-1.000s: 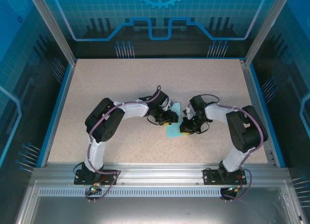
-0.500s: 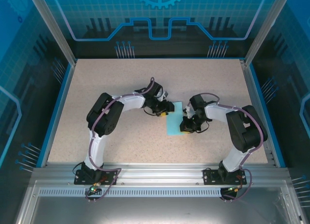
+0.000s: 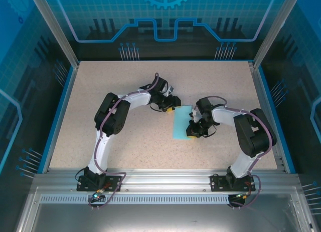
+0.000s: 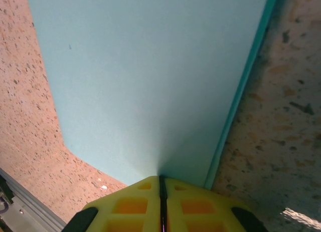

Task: Fold a paper plane with a square sheet of paper (fold left side to right side)
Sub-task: First fold in half a square sheet of paper at the center of the table.

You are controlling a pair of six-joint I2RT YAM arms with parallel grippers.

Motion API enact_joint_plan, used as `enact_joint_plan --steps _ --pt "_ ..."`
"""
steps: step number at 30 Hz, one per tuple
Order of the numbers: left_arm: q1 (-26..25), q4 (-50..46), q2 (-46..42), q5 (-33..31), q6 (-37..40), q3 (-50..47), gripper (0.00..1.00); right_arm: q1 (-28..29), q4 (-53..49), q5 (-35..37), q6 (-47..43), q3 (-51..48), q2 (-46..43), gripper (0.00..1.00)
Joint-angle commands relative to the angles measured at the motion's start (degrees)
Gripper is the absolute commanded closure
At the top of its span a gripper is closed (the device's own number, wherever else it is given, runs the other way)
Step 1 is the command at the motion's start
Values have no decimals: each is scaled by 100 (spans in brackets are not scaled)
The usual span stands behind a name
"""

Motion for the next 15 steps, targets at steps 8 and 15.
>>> enact_joint_plan --steps 8,15 --pt "195 152 -1338 -362 413 -1028 46 -10 -451 706 -65 -83 222 91" --pt "-231 457 -1402 -23 285 -1358 47 -10 -470 684 -92 -26 262 91"
